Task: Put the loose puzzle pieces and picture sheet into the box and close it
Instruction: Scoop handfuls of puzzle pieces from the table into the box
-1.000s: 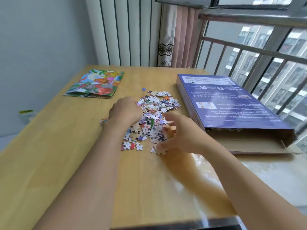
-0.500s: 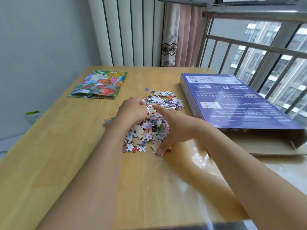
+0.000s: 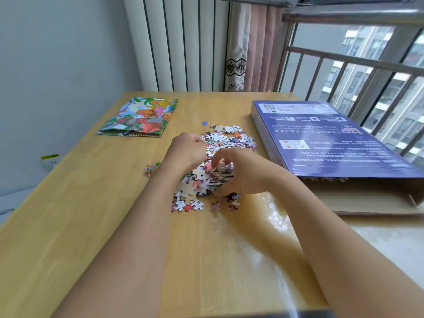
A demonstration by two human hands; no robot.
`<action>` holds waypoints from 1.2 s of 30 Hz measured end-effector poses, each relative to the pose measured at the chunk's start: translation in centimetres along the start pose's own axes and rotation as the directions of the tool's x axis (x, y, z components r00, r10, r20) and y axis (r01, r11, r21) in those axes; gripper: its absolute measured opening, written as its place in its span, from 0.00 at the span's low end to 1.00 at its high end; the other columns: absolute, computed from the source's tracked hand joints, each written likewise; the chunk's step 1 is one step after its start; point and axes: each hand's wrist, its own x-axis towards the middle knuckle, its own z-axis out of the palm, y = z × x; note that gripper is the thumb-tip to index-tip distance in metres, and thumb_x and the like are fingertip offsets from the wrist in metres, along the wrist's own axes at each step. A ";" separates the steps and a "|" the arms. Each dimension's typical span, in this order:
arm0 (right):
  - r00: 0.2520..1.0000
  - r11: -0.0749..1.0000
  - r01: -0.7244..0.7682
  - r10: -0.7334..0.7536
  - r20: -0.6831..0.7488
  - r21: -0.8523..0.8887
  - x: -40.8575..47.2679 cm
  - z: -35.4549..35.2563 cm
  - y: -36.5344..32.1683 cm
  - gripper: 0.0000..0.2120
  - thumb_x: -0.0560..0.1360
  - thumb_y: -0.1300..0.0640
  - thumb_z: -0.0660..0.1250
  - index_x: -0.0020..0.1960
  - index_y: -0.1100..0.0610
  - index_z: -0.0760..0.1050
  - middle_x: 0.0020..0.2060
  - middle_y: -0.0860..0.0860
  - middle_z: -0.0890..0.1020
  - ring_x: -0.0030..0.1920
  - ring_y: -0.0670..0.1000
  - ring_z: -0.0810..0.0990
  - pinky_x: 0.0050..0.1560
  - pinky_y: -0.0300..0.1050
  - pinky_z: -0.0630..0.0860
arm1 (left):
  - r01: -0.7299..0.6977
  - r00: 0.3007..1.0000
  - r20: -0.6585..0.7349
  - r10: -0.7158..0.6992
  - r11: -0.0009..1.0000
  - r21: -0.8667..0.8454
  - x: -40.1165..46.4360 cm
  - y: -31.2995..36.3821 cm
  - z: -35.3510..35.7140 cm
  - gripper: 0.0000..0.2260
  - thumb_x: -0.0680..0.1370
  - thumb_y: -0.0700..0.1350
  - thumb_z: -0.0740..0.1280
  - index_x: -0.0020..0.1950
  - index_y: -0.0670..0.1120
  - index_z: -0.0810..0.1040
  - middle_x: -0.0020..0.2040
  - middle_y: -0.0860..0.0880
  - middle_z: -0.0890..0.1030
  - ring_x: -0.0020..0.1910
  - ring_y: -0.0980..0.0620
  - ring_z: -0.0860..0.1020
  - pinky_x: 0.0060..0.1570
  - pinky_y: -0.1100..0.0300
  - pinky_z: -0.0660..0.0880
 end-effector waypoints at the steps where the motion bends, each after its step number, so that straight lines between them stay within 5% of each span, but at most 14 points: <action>1: 1.000 1.000 0.010 -0.010 -0.023 0.009 0.0 0.2 0.1 0.26 0.67 0.54 0.79 0.62 0.45 0.75 0.56 0.49 0.78 0.53 0.53 0.79 0.50 0.52 0.80 | 0.006 1.000 -0.009 -0.006 1.000 -0.012 0.0 0.0 0.0 0.13 0.77 0.40 0.57 0.51 0.49 0.81 0.45 0.49 0.85 0.38 0.53 0.78 0.35 0.61 0.73; 5: 0.995 0.998 0.048 -0.044 -0.084 0.045 0.2 0.6 0.6 0.22 0.66 0.57 0.78 0.58 0.46 0.77 0.54 0.49 0.80 0.53 0.52 0.80 0.51 0.55 0.80 | 0.015 1.000 -0.015 -0.016 0.999 -0.046 0.2 -0.1 -0.1 0.12 0.79 0.43 0.59 0.49 0.48 0.82 0.43 0.50 0.85 0.37 0.50 0.77 0.37 0.58 0.75; 10: 0.982 0.991 0.038 -0.013 -0.188 0.130 0.5 0.5 1.1 0.22 0.66 0.59 0.80 0.58 0.51 0.80 0.49 0.49 0.81 0.39 0.43 0.76 0.38 0.40 0.74 | -0.014 1.000 0.009 0.014 0.999 -0.041 0.0 0.0 -0.1 0.09 0.77 0.46 0.63 0.49 0.48 0.82 0.44 0.50 0.85 0.43 0.46 0.83 0.45 0.53 0.79; 16: 0.944 0.950 0.066 0.039 -0.326 0.306 0.5 0.2 1.3 0.09 0.70 0.63 0.77 0.48 0.54 0.83 0.35 0.53 0.86 0.34 0.55 0.86 0.39 0.57 0.83 | -0.031 0.996 -0.087 0.025 0.997 -0.076 0.1 0.0 -0.3 0.08 0.78 0.50 0.63 0.46 0.50 0.82 0.42 0.49 0.84 0.44 0.43 0.83 0.45 0.48 0.80; 20: 0.931 0.936 0.074 0.058 -0.359 0.345 0.4 0.1 1.4 0.10 0.70 0.63 0.78 0.50 0.55 0.85 0.36 0.53 0.86 0.34 0.53 0.85 0.42 0.57 0.83 | -0.072 0.979 -0.195 0.062 0.997 -0.043 0.1 0.3 -0.1 0.09 0.78 0.49 0.63 0.45 0.48 0.81 0.42 0.50 0.83 0.36 0.51 0.77 0.33 0.60 0.70; 25: 0.928 0.909 0.092 0.070 -0.365 0.406 -1.1 -0.5 1.4 0.08 0.71 0.62 0.78 0.51 0.57 0.86 0.36 0.55 0.86 0.36 0.55 0.86 0.44 0.58 0.84 | -0.189 0.951 -0.267 0.156 0.977 -0.103 -0.1 0.7 0.2 0.09 0.79 0.49 0.63 0.48 0.49 0.82 0.43 0.52 0.83 0.44 0.52 0.81 0.40 0.58 0.76; 29: 0.928 0.843 0.079 0.133 -0.349 0.532 -5.3 -2.2 2.4 0.10 0.72 0.65 0.77 0.53 0.59 0.85 0.41 0.60 0.86 0.39 0.56 0.87 0.47 0.50 0.85 | -0.295 0.938 -0.233 0.255 0.943 -0.154 -1.1 1.8 1.6 0.07 0.79 0.48 0.64 0.47 0.51 0.83 0.43 0.52 0.84 0.45 0.52 0.82 0.44 0.57 0.79; 32: 0.931 0.834 0.067 0.145 -0.335 0.547 -9.1 -3.4 4.1 0.11 0.72 0.65 0.77 0.53 0.58 0.85 0.37 0.56 0.86 0.37 0.53 0.86 0.38 0.37 0.80 | -0.405 0.908 -0.181 0.379 0.904 -0.140 -2.9 3.4 3.2 0.06 0.79 0.46 0.66 0.47 0.50 0.83 0.41 0.55 0.83 0.42 0.59 0.80 0.40 0.71 0.74; 36: 0.916 0.896 0.036 0.148 -0.373 0.443 -13.3 -3.9 7.2 0.10 0.71 0.62 0.78 0.50 0.51 0.86 0.40 0.50 0.87 0.40 0.43 0.81 0.48 0.40 0.79 | -0.563 0.826 -0.022 0.564 0.821 -0.095 -5.7 5.1 6.1 0.05 0.77 0.47 0.69 0.52 0.50 0.81 0.45 0.56 0.82 0.45 0.61 0.79 0.42 0.67 0.74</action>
